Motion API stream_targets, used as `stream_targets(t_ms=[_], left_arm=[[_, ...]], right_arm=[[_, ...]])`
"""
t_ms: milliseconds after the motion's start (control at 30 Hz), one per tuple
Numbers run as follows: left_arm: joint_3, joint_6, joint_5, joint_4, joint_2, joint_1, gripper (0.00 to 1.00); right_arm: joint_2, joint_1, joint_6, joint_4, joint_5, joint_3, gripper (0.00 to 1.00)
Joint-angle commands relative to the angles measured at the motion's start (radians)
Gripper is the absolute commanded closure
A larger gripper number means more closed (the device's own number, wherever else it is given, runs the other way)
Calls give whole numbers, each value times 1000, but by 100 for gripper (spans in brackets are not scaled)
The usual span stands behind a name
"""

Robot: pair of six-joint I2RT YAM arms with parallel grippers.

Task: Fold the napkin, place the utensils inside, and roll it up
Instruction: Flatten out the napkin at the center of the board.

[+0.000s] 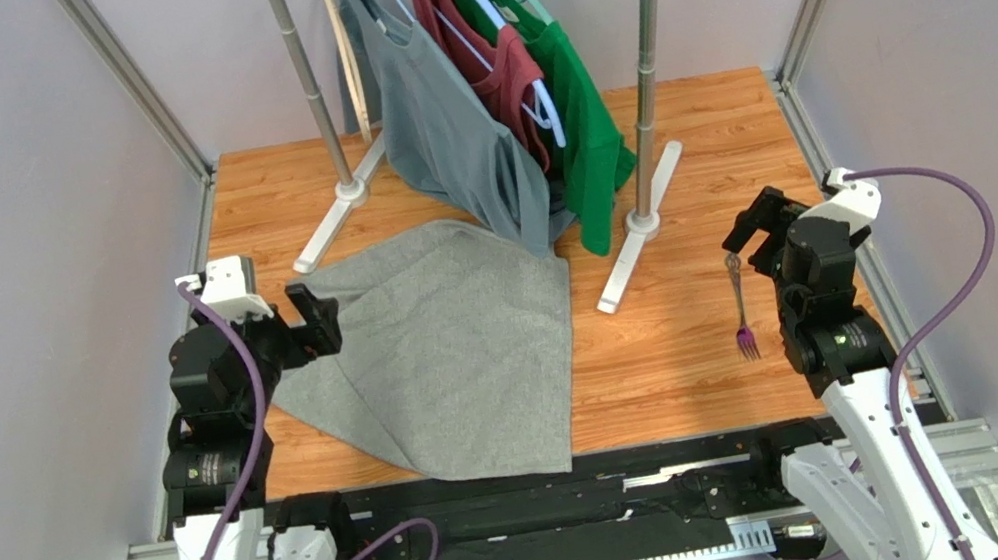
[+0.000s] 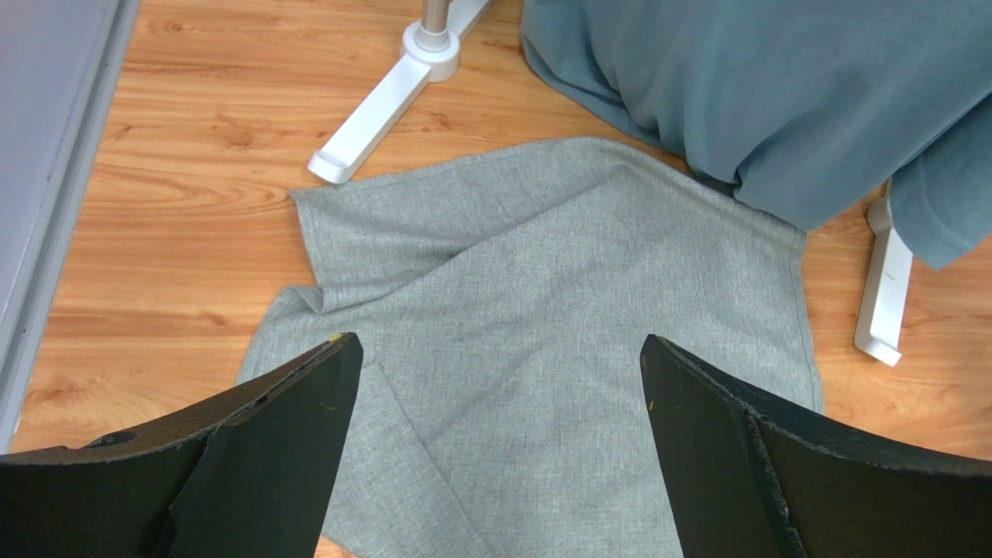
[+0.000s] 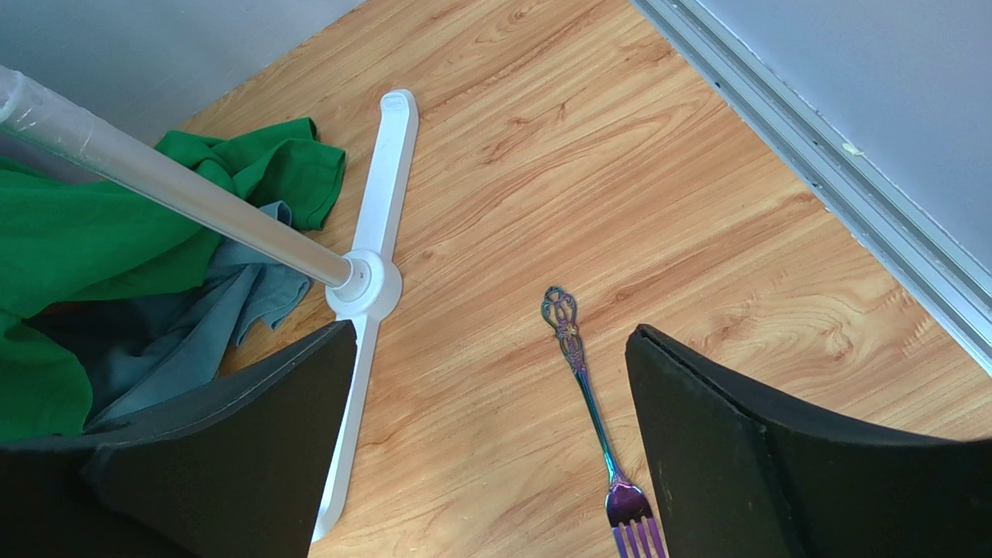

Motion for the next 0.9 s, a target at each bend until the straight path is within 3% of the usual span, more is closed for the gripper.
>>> stream_targets(t_ms=[0,167,267,300,533,633,733,867], left_arm=[[30,33,10,7,13,5,1],[11,40,8,13,19,5,1],[-1,-30,-57,-2,37,5,9],[-12,-120,-79,-11,46,5,14],[-27,-248,-314,-111,167,-30,27],[-35,-303,-378,-114,273,-51,34],[-50,-351,-484,-67,426,-122,35],[-22,-403,-507,-21,641,-133,38]], right_arm=[[-4,-1,-26,42,-57,25,11],[16,4,-37,63,-175,25,14],[39,13,-26,83,-276,25,17],[48,22,-10,88,-296,25,18],[125,220,88,103,-359,-48,23],[157,263,124,132,-369,-76,23],[182,278,145,141,-416,-74,23],[180,280,129,111,-432,-48,23]])
